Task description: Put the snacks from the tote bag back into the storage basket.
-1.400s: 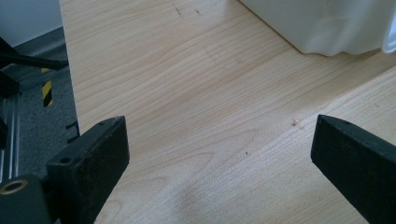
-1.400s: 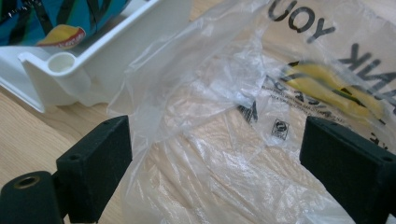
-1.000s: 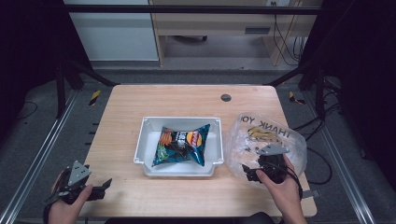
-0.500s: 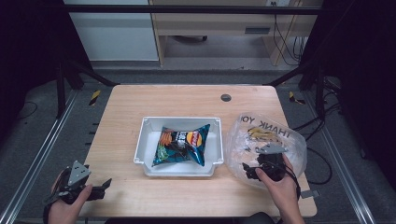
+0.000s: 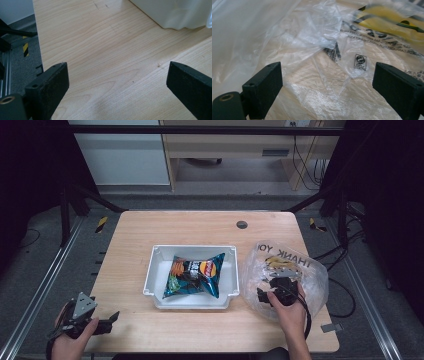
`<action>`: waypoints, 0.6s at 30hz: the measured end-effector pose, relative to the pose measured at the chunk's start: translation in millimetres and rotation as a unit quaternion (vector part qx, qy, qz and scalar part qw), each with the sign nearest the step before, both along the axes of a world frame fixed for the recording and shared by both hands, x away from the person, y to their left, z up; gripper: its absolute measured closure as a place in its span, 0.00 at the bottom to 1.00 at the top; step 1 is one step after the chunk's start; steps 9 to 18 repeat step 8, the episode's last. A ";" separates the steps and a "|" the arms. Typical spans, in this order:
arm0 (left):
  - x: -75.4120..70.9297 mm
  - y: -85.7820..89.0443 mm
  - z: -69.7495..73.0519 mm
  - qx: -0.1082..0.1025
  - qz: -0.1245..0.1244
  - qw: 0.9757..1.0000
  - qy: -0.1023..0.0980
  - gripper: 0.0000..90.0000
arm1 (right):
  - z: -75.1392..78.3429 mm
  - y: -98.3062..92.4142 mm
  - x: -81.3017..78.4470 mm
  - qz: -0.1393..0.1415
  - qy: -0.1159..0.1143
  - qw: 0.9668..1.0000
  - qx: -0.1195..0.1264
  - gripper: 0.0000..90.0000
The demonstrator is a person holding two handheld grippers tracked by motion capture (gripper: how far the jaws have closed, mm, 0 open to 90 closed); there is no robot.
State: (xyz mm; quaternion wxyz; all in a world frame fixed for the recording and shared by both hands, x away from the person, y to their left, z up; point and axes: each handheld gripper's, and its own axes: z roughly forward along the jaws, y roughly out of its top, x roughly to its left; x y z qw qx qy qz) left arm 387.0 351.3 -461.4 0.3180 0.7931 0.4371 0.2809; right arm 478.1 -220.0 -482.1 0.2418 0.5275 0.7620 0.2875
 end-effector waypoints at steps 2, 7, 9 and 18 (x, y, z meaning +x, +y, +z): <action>0.1 -0.2 0.5 0.000 0.000 1.000 0.000 0.04 | 1.4 -1.9 -1.5 -0.010 -0.008 1.000 0.007 0.11; -1.0 -0.1 1.6 0.001 0.003 1.000 -0.007 0.04 | -2.3 -5.1 -5.4 -0.012 -0.011 1.000 -0.002 0.11; -1.1 0.1 1.9 0.001 0.004 1.000 -0.008 0.04 | -2.2 -5.3 -7.3 -0.011 -0.016 1.000 -0.001 0.10; -1.1 0.1 1.9 0.001 0.004 1.000 -0.008 0.04 | -2.2 -5.3 -7.3 -0.011 -0.016 1.000 -0.001 0.10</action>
